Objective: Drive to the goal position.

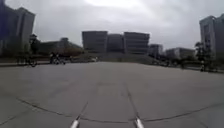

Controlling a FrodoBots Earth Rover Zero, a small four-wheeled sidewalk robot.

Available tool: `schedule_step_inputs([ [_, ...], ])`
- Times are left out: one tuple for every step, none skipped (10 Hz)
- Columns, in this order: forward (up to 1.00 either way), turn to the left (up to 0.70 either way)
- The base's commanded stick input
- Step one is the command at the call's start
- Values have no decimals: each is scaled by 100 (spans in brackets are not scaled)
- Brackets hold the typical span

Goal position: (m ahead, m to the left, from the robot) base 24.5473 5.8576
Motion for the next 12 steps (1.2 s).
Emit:
schedule_step_inputs([
  [88, -29],
  [89, -30],
  [89, -30],
  [89, -13],
  [89, 6],
  [89, 6],
  [89, 6],
  [89, 6],
  [92, 6],
  [93, 6],
  [93, 5],
  [93, 4],
])
